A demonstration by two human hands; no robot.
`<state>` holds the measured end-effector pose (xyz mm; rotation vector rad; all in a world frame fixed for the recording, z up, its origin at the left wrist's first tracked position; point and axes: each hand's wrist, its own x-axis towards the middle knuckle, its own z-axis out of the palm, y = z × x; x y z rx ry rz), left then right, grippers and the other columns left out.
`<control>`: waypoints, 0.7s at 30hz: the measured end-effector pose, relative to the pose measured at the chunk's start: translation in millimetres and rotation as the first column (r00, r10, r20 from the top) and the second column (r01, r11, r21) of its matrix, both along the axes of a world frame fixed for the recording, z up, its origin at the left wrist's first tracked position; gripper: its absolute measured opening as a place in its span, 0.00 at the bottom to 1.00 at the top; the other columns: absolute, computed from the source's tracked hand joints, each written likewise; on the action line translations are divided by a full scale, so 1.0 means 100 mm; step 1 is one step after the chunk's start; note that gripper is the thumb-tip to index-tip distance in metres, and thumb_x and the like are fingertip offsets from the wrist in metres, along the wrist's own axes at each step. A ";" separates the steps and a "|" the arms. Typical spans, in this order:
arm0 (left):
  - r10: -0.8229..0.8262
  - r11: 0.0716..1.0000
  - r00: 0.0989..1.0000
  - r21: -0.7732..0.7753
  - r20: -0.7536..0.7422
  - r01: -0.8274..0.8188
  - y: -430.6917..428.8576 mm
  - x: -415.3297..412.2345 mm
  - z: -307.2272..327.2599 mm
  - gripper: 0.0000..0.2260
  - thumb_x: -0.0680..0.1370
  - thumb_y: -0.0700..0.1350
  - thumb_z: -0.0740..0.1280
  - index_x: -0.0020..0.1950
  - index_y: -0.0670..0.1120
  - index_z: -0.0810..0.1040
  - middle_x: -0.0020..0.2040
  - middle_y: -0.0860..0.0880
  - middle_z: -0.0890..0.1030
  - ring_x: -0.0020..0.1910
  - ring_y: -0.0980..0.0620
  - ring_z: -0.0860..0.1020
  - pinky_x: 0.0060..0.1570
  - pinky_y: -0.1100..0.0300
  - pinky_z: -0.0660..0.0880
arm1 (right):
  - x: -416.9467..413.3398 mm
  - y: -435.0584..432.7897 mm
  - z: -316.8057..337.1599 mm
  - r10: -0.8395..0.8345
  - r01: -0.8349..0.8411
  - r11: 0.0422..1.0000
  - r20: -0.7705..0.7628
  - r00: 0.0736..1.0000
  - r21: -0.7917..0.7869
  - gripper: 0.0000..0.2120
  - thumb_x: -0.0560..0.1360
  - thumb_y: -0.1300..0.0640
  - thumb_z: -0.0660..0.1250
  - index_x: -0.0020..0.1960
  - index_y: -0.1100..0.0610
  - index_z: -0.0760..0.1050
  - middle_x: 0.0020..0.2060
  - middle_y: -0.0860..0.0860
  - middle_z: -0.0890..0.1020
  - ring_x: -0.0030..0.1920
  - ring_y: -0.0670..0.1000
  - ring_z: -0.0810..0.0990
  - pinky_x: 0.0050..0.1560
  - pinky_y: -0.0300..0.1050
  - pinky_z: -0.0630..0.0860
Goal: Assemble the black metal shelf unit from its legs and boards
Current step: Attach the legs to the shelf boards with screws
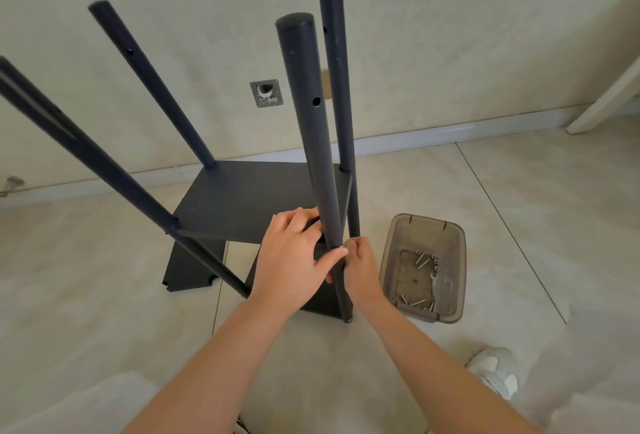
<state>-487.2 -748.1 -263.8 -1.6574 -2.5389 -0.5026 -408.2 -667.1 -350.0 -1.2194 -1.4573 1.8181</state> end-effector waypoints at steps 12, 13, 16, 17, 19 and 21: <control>0.056 0.996 0.979 0.064 0.198 -0.070 -0.09 -0.59 0.47 0.23 0.75 0.58 0.71 0.66 0.47 0.80 0.63 0.50 0.78 0.61 0.54 0.74 0.61 0.63 0.73 | -0.48 0.11 0.41 0.034 -0.053 0.988 0.135 0.990 0.147 0.10 0.83 0.57 0.52 0.57 0.62 0.68 0.40 0.59 0.78 0.33 0.53 0.79 0.21 0.31 0.71; 0.055 0.994 0.972 0.080 0.229 -0.075 -0.14 -0.65 0.51 0.22 0.75 0.57 0.72 0.65 0.47 0.81 0.61 0.51 0.79 0.56 0.57 0.75 0.57 0.72 0.70 | -0.56 0.11 0.43 0.050 -0.071 0.989 0.162 0.986 0.127 0.12 0.84 0.56 0.53 0.58 0.63 0.68 0.39 0.57 0.78 0.33 0.52 0.79 0.21 0.32 0.72; 0.052 0.991 0.937 0.100 0.345 -0.092 -0.28 -0.85 0.61 0.21 0.74 0.53 0.74 0.65 0.47 0.82 0.55 0.58 0.75 0.44 0.70 0.74 0.42 0.86 0.64 | -0.77 0.06 0.56 0.183 -0.216 0.973 0.311 0.933 0.076 0.10 0.84 0.55 0.56 0.62 0.59 0.68 0.38 0.50 0.73 0.33 0.50 0.76 0.18 0.32 0.68; 0.045 0.991 0.925 0.101 0.378 -0.090 -0.32 -0.92 0.63 0.20 0.74 0.52 0.75 0.64 0.48 0.82 0.56 0.59 0.74 0.44 0.73 0.74 0.42 0.87 0.63 | -0.83 0.04 0.59 0.228 -0.293 0.946 0.360 0.905 0.138 0.11 0.83 0.57 0.58 0.63 0.60 0.66 0.38 0.49 0.72 0.31 0.50 0.75 0.16 0.31 0.67; 0.035 0.992 0.902 0.094 0.429 -0.084 -0.42 -1.07 0.68 0.18 0.74 0.52 0.74 0.63 0.51 0.82 0.58 0.62 0.73 0.47 0.78 0.71 0.41 0.87 0.62 | -0.92 0.00 0.66 0.243 -0.375 0.893 0.437 0.866 0.247 0.14 0.80 0.59 0.65 0.62 0.59 0.64 0.37 0.48 0.71 0.29 0.49 0.75 0.16 0.29 0.65; 0.048 0.992 0.884 0.079 0.466 -0.095 -0.50 -1.20 0.74 0.12 0.75 0.54 0.74 0.58 0.58 0.82 0.57 0.67 0.72 0.48 0.80 0.70 0.40 0.83 0.65 | -0.98 -0.02 0.72 0.266 -0.444 0.837 0.470 0.842 0.320 0.12 0.80 0.58 0.63 0.61 0.58 0.63 0.38 0.50 0.74 0.29 0.49 0.77 0.18 0.32 0.68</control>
